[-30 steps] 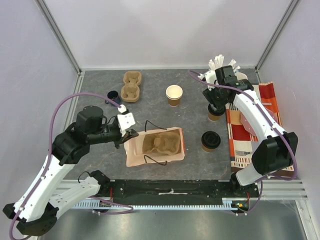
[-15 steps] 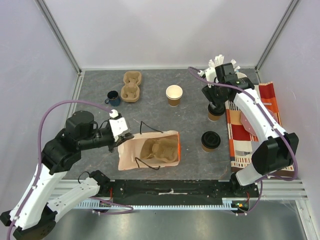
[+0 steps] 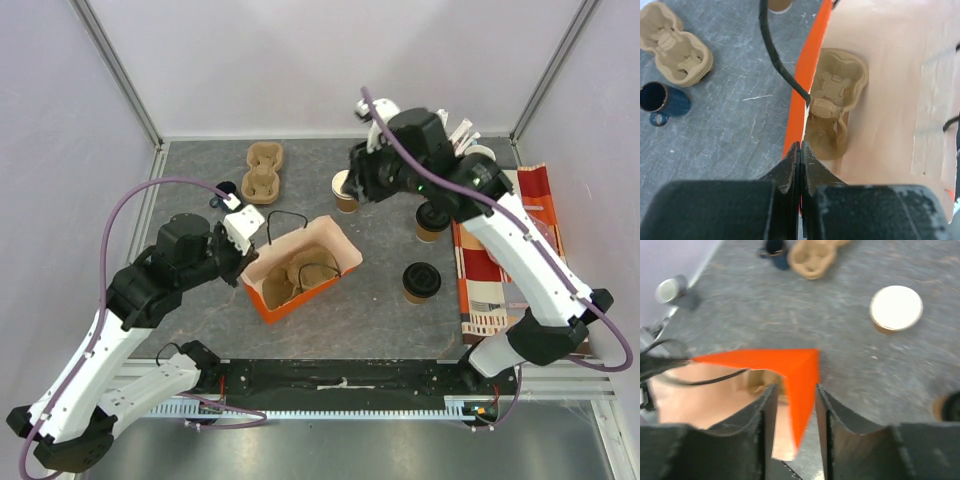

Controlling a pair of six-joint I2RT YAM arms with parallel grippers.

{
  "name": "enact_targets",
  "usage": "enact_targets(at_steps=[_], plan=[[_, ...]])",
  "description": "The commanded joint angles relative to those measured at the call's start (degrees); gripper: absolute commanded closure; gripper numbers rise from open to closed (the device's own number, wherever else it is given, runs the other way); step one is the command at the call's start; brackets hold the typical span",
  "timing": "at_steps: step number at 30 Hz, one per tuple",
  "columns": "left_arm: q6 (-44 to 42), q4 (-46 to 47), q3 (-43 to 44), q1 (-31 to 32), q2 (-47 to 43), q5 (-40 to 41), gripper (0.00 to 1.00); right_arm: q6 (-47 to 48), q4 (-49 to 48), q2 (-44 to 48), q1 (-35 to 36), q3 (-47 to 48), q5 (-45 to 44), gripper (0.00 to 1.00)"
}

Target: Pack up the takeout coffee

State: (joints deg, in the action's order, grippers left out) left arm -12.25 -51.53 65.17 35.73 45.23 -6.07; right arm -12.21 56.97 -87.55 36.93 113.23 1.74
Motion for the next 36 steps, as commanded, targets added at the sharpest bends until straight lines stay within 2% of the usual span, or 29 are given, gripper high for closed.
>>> enact_targets(at_steps=[1,2,4,10,14,18,22,27,30,34,36], plan=[[3.9,6.0,-0.5,0.0,-1.0,4.4,0.98,-9.1,-3.6,3.1,12.7,-1.8,-1.4,0.61],[3.6,6.3,-0.8,-0.1,-1.0,4.7,0.98,-10.4,-5.1,4.0,14.7,-3.1,-2.9,0.66],[3.3,7.8,-0.7,0.0,-0.9,5.4,0.98,-11.2,-8.4,3.9,20.0,-5.0,-3.5,0.68],[5.1,8.5,3.7,0.0,1.1,3.8,0.98,-10.7,-6.8,0.2,29.4,-5.1,-9.3,0.75],[5.9,8.5,0.2,0.0,-0.1,2.5,0.98,-9.8,-9.2,-1.2,30.6,-10.7,-15.4,0.77],[5.1,8.7,-3.1,0.0,-1.6,2.2,0.98,-7.8,-10.5,-3.3,30.6,-14.0,-15.7,0.79],[5.2,8.5,-5.1,0.0,-3.2,0.3,0.98,-10.5,-9.2,-3.8,30.6,-20.6,-15.6,0.83],[9.1,7.0,-6.4,-0.5,-3.9,-5.3,0.98,-12.5,-11.0,-0.4,31.1,-30.2,-16.1,0.83],[13.8,6.5,-7.2,-3.7,-3.7,-10.3,0.98,-11.4,-14.3,0.4,32.6,-33.5,-17.0,0.82],[16.6,7.2,-8.1,-7.1,-3.1,-15.7,0.98,-10.6,-20.3,1.2,34.5,-34.3,-18.8,0.73],[17.3,7.2,-8.2,-7.6,-3.1,-17.2,0.98,-12.1,-24.5,1.8,35.0,-34.2,-20.5,0.66]])
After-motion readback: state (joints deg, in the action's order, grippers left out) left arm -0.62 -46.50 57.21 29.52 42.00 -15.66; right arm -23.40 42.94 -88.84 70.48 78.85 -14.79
